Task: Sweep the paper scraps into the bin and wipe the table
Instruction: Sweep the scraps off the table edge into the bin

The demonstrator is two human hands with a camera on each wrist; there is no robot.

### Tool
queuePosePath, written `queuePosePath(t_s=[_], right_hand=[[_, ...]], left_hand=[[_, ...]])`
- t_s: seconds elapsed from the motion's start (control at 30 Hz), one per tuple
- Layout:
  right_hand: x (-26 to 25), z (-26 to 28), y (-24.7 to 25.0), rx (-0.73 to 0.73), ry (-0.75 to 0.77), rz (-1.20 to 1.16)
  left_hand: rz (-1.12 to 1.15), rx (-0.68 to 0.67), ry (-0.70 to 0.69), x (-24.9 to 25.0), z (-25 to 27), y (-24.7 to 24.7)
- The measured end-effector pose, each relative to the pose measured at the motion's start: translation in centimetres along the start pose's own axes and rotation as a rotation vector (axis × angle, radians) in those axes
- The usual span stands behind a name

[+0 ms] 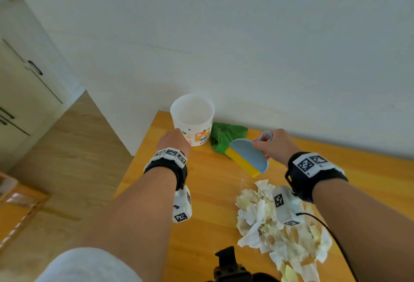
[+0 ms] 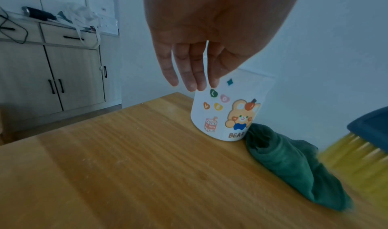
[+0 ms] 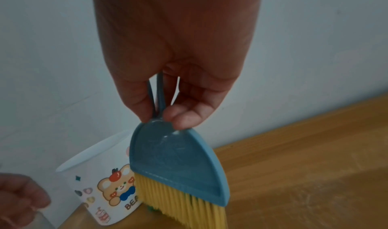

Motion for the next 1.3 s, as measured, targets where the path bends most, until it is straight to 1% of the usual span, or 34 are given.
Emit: queuePosePath(t_s=[0.17,0.23,0.33,0.47,0.53,0.67,0.8,0.9,1.0,1.13,1.3], right_hand=[[-1.8,-1.3,-2.2,-0.086,0.065,0.123],[-2.4,-1.5,-2.7,-0.101,0.099,0.197],[-3.2,-1.5,-3.3,-0.109,0.121,0.278],[-3.3,-1.4,-3.9,-0.121,0.102,0.348],[-3.1,-1.4,-4.1,-0.125,0.095,0.358],[-2.6,-1.3,-4.2,-0.124,0.075,0.388],[-2.1,-1.3,-4.2,-0.119,0.069,0.422],[-1.7,-1.1,-4.3,-0.114,0.066,0.438],[-1.5,-0.8,-4.4,-0.125,0.066,0.45],[-1.3,-0.3,-4.6,-0.159,0.07,0.462],[-1.5,0.8,-3.6,-0.113,0.103,0.404]], left_hand=[[0.381,0.048,0.174,-1.6,-3.0,1.5],[0.481,0.053,0.226,-2.0,-3.8,1.7],[0.604,0.022,0.285,-2.2,-4.8,1.3],[0.834,-0.039,0.322,-1.9,-5.5,0.1],[0.84,-0.052,0.315,-1.7,-5.6,-0.1],[0.851,-0.035,0.323,-1.6,-5.7,-0.6],[0.935,-0.09,0.354,-1.4,-4.9,-1.6],[1.007,-0.124,0.34,-1.1,-4.5,-1.8],[1.05,-0.11,0.325,-1.1,-4.6,-1.7],[1.049,-0.09,0.299,-1.2,-3.9,-1.8],[1.008,-0.079,0.285,-1.8,-2.6,-1.6]])
Point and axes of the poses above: each hand's wrist, its own z-axis away from the middle knuckle, its own y-axis out of the back of the hand, x = y × z, the point moved 6 cm from there along -z, towards the middle knuckle, and after that the axes turned 3 degrees about z, right-handed, at the moved point
